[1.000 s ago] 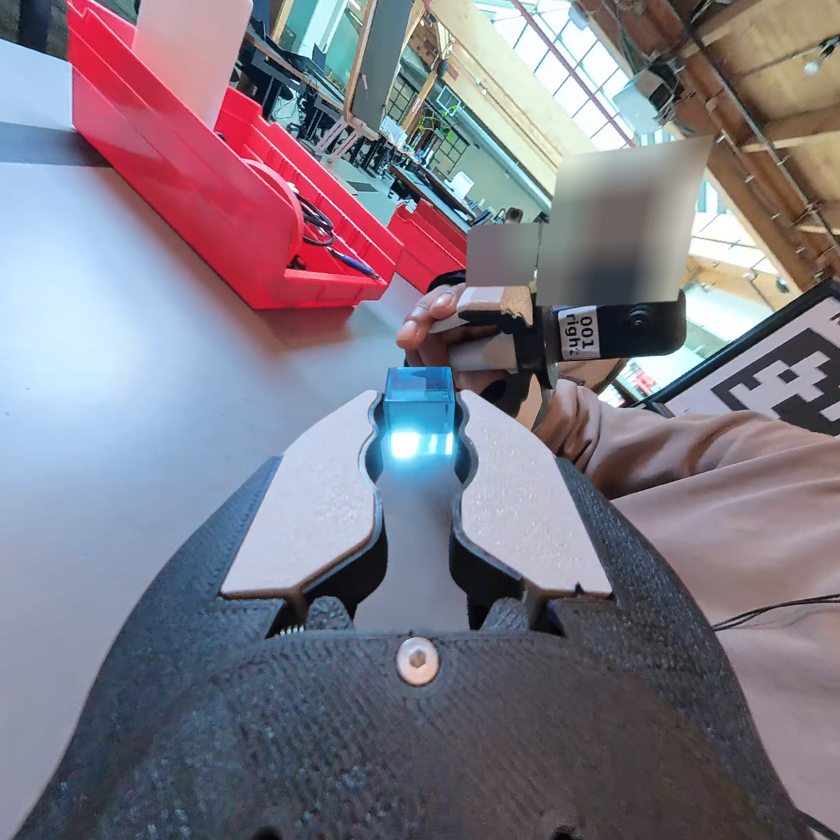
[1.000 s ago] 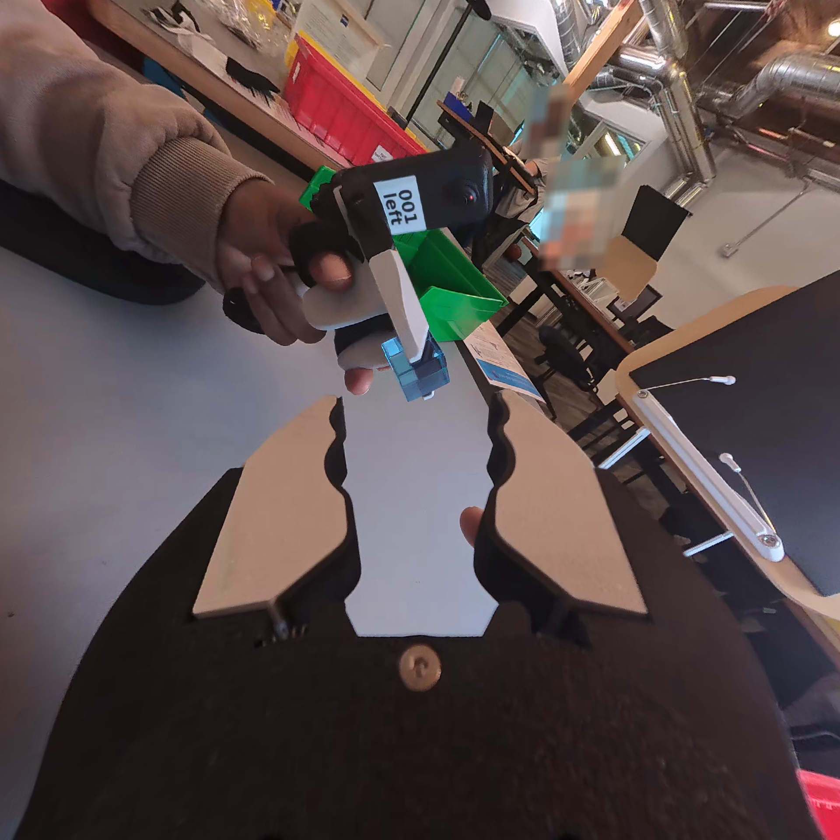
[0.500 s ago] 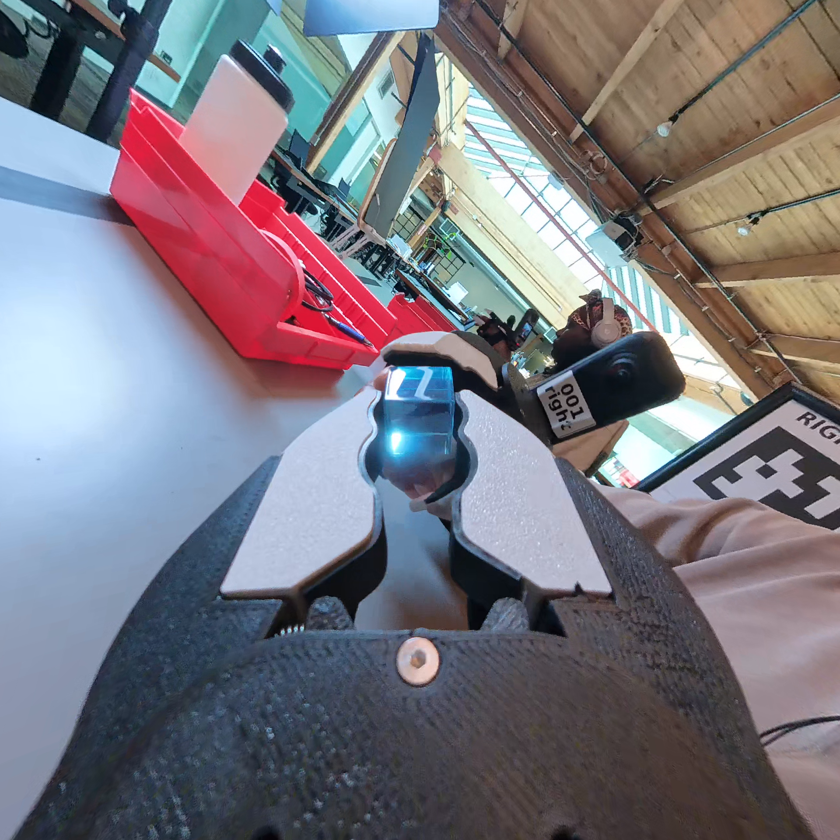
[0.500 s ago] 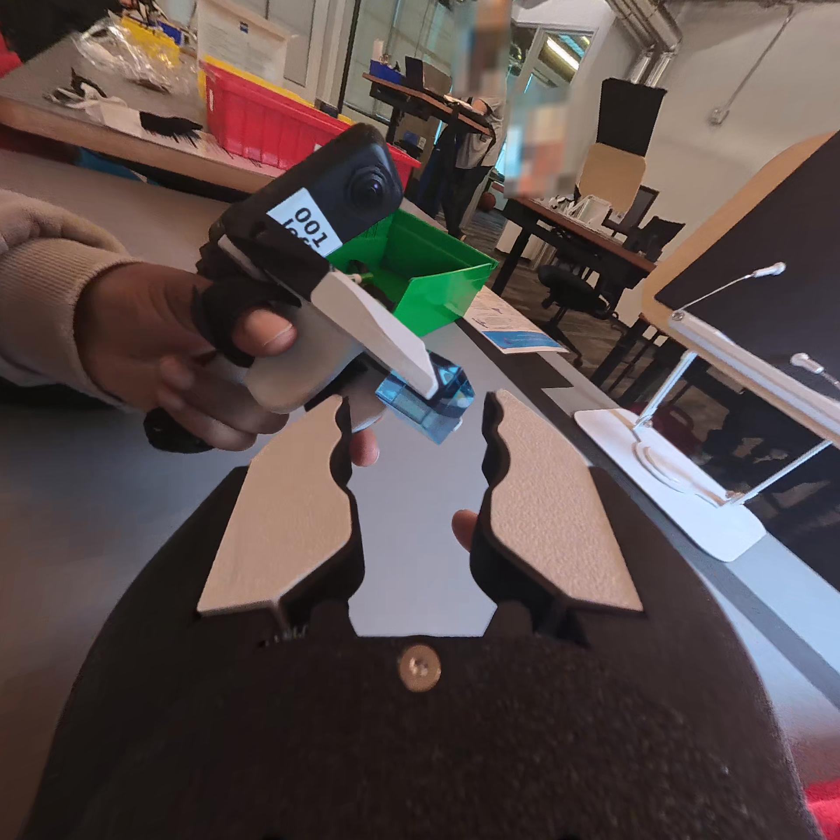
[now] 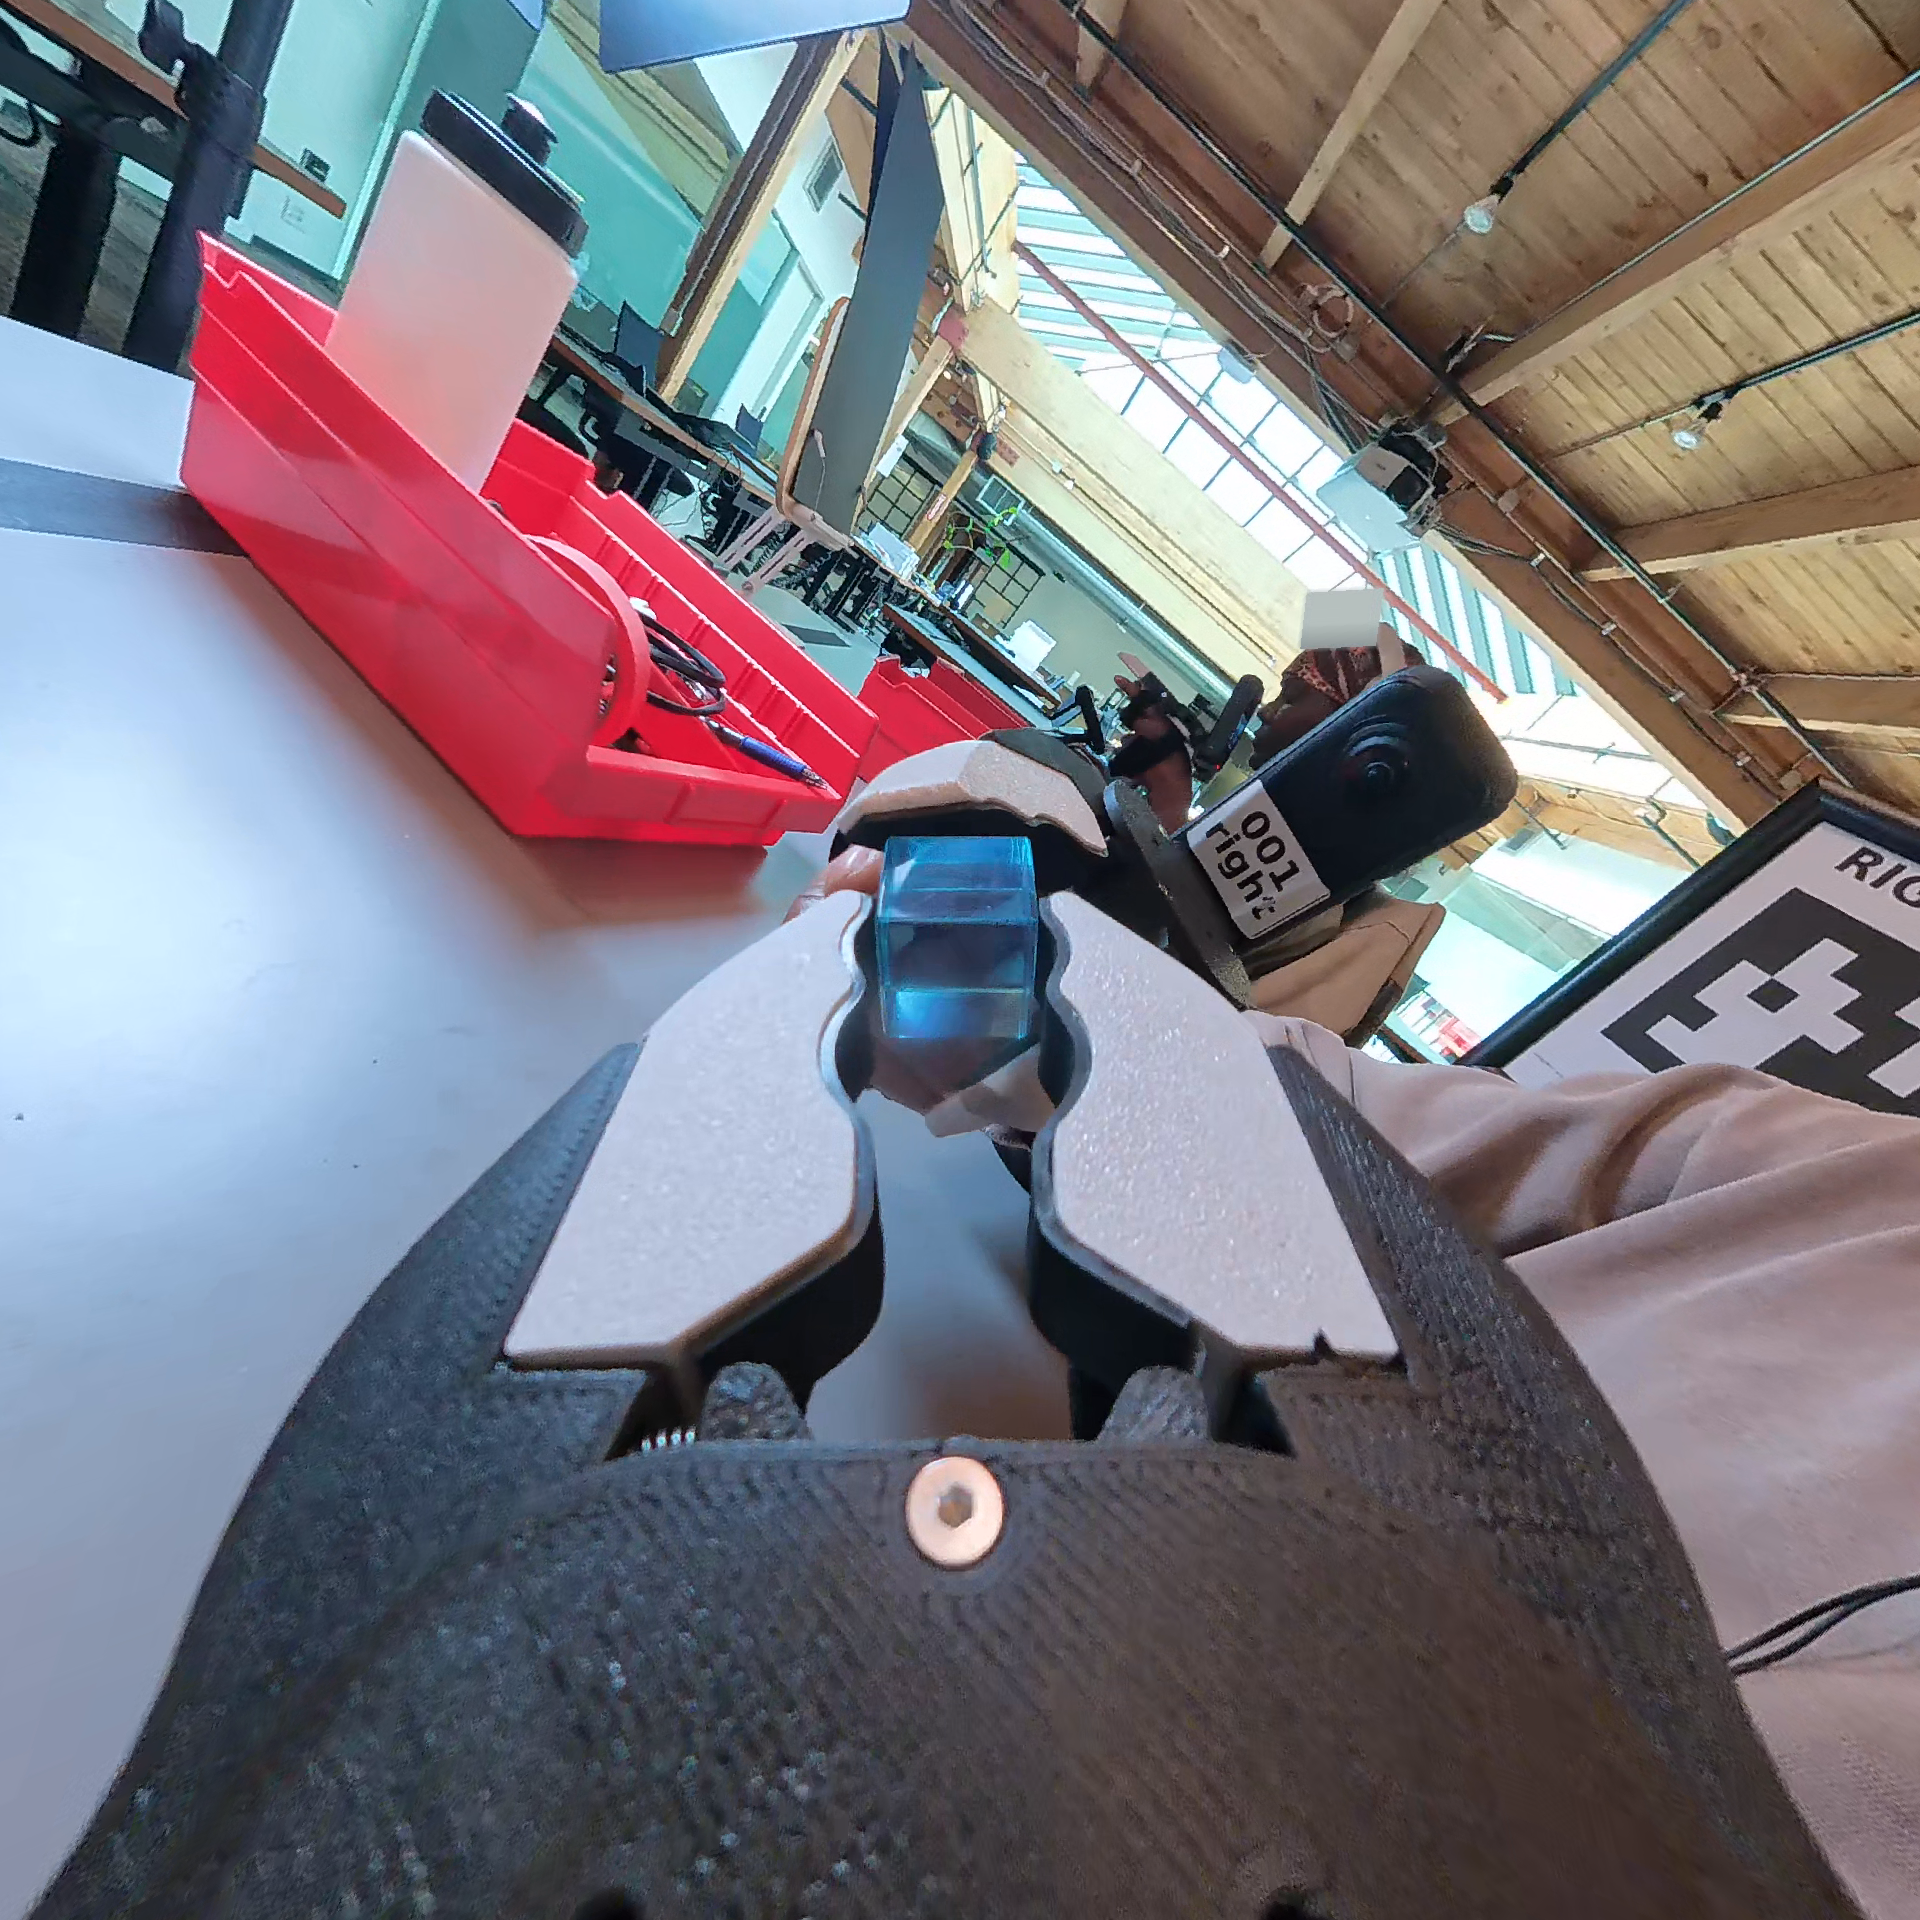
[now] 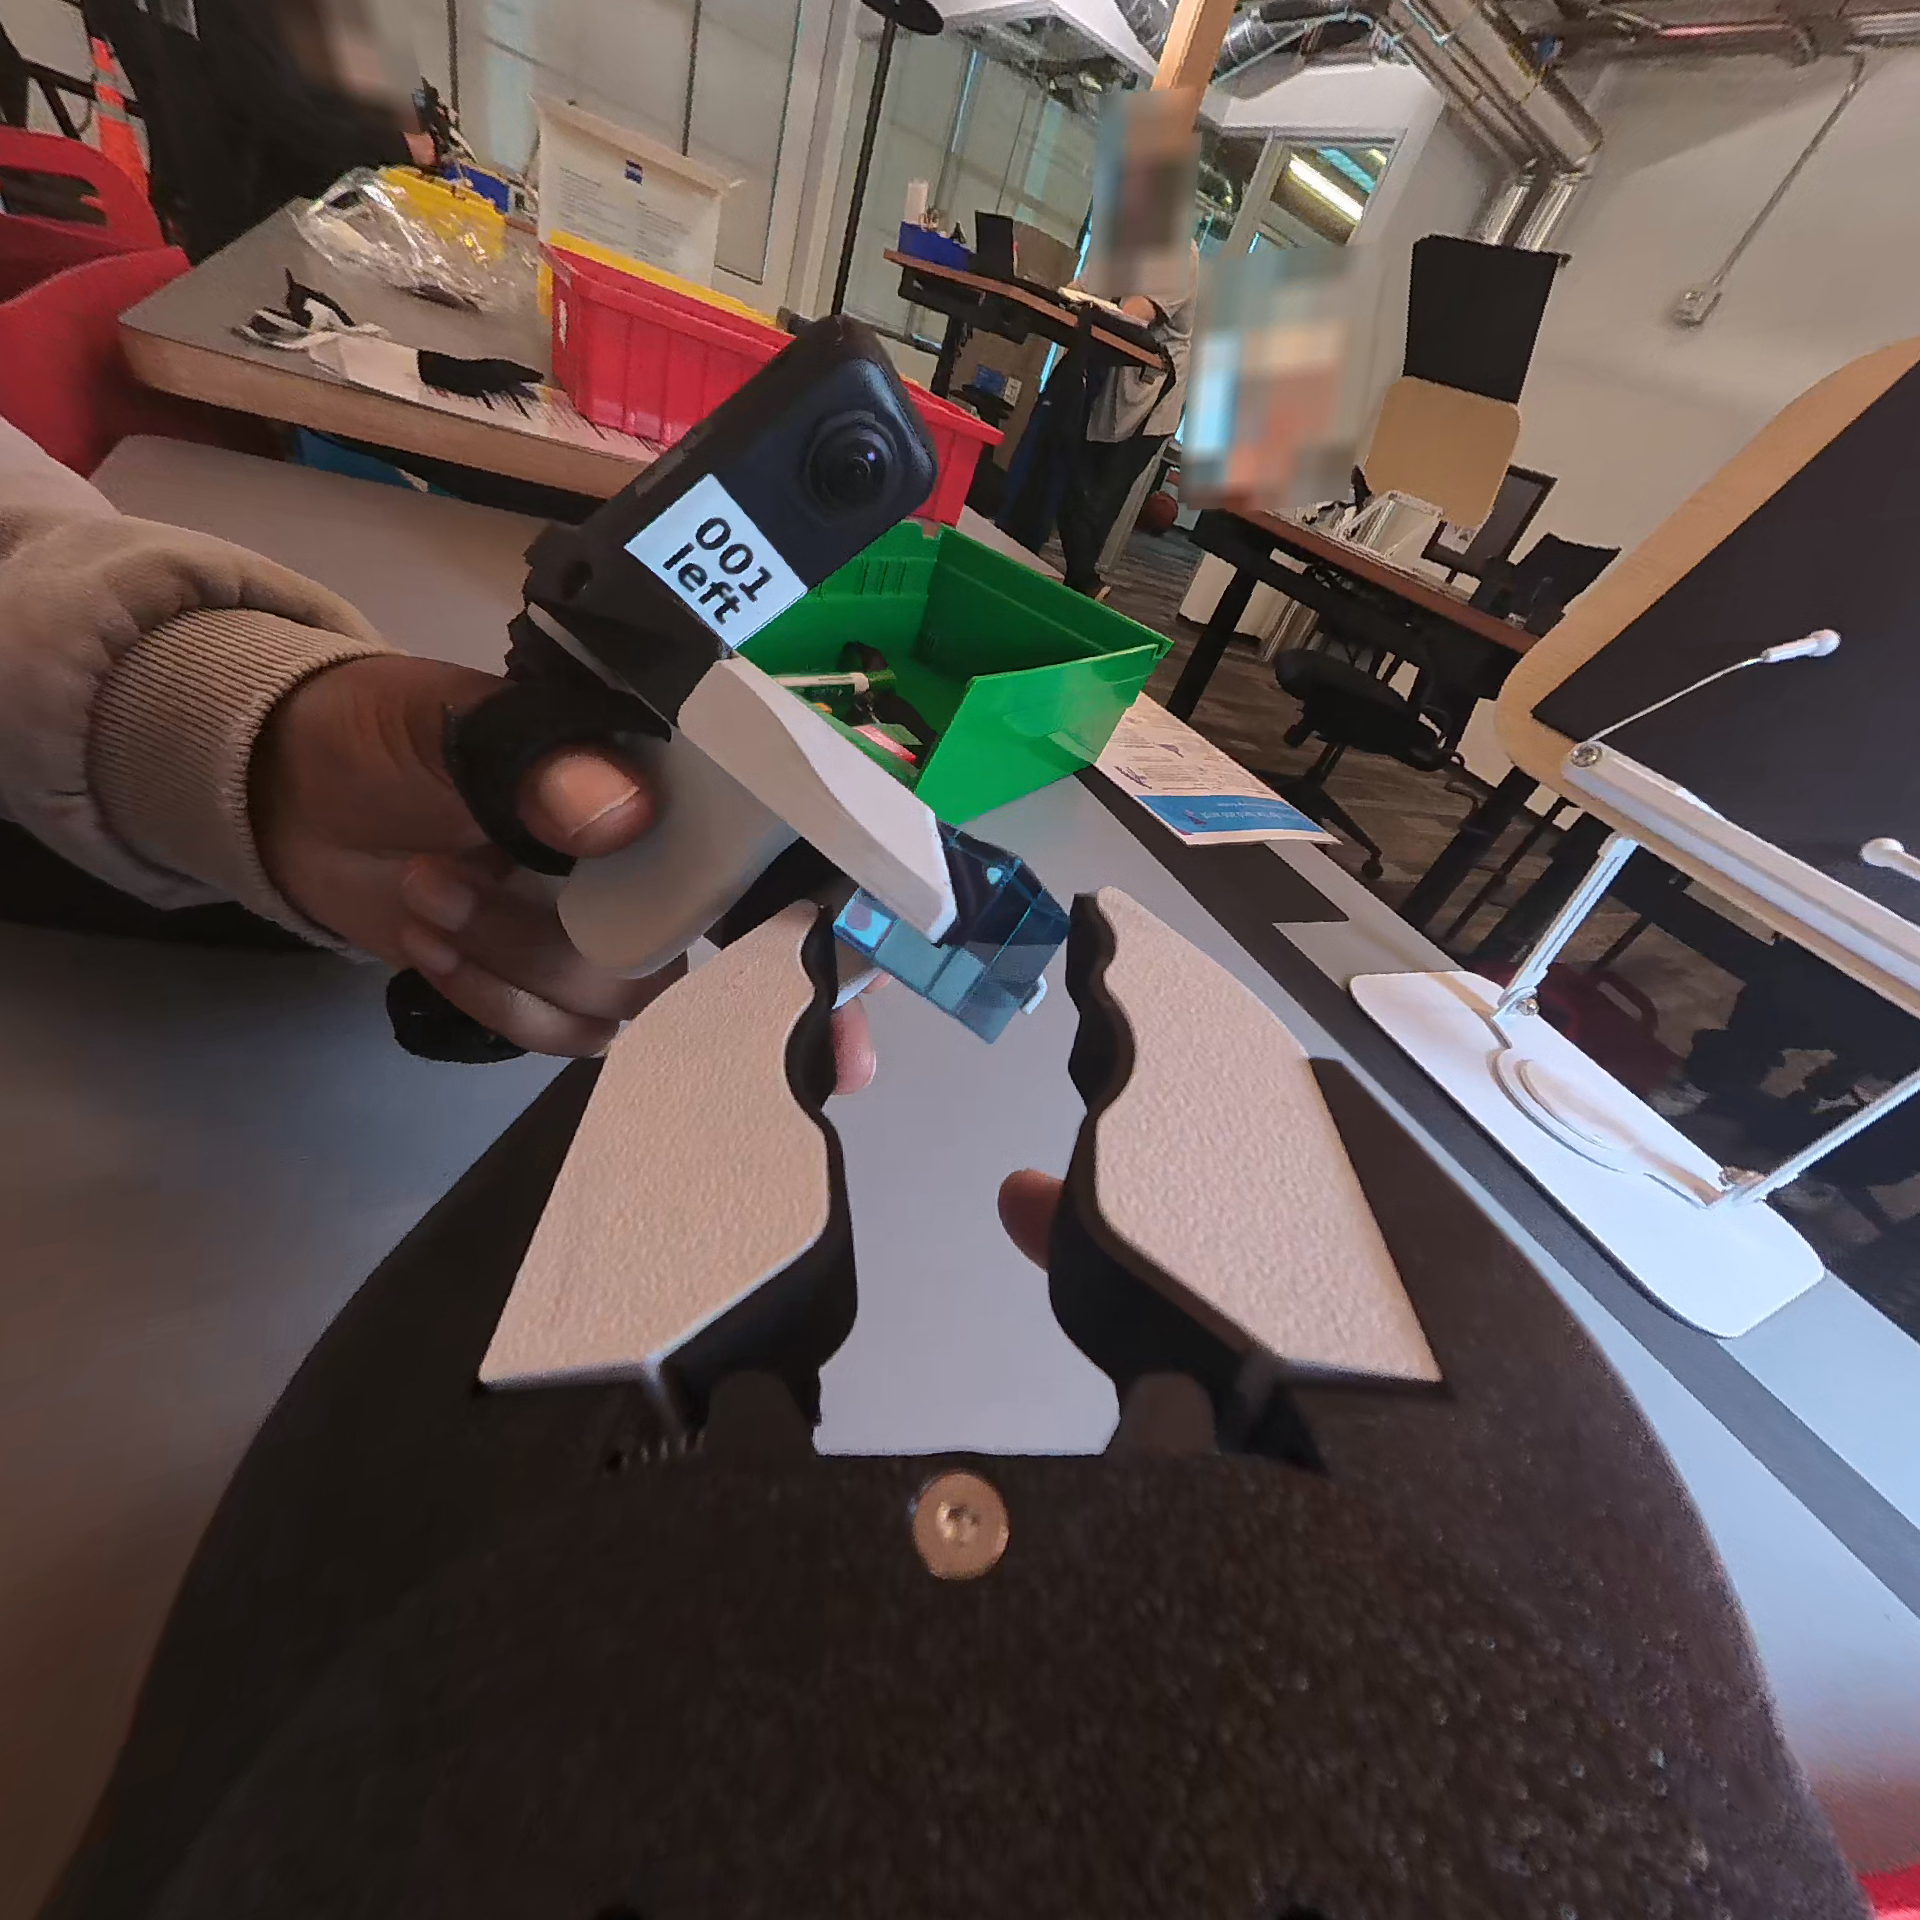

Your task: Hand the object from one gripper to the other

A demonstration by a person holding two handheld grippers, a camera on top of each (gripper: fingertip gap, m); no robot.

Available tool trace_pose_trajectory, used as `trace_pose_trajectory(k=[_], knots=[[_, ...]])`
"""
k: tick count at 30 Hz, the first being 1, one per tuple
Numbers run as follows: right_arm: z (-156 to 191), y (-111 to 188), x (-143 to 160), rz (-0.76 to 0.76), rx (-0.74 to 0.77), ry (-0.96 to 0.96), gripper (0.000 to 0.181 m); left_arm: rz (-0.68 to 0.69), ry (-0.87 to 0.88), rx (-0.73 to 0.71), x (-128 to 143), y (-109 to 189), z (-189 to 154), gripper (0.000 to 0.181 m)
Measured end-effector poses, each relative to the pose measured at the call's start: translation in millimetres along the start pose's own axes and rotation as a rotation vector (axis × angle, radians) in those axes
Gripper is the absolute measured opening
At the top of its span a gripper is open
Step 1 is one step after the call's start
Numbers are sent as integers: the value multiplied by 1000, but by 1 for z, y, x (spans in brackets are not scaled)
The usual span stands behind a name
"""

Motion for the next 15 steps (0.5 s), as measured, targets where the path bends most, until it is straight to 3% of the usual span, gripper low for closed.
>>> trace_pose_trajectory(k=[2, 5, 11, 15], knots=[[0, 1, -1, -16, -5, 17, 42, 13, -25, 3, 0, 0, -2, 28], [-8, 6, -4, -32, 17, 61, 42, 34, -114, -38, -5, 3, -1, 49], [-32, 22, 1, -43, 66, 218, 42, 143, -497, -228, -15, 14, 10, 57], [-40, 31, 7, -28, 89, 315, 43, 226, -491, -265, -5, 13, 18, 61]])
Point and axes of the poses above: each gripper's, where its closed fingertips meet, y back along the fingers, x out of its underside, z = x × y across the jaws, the point moved 2 cm from there along y, back along the fingers, and after that the axes turned 2 degrees about -y, right-handed, at the moved point
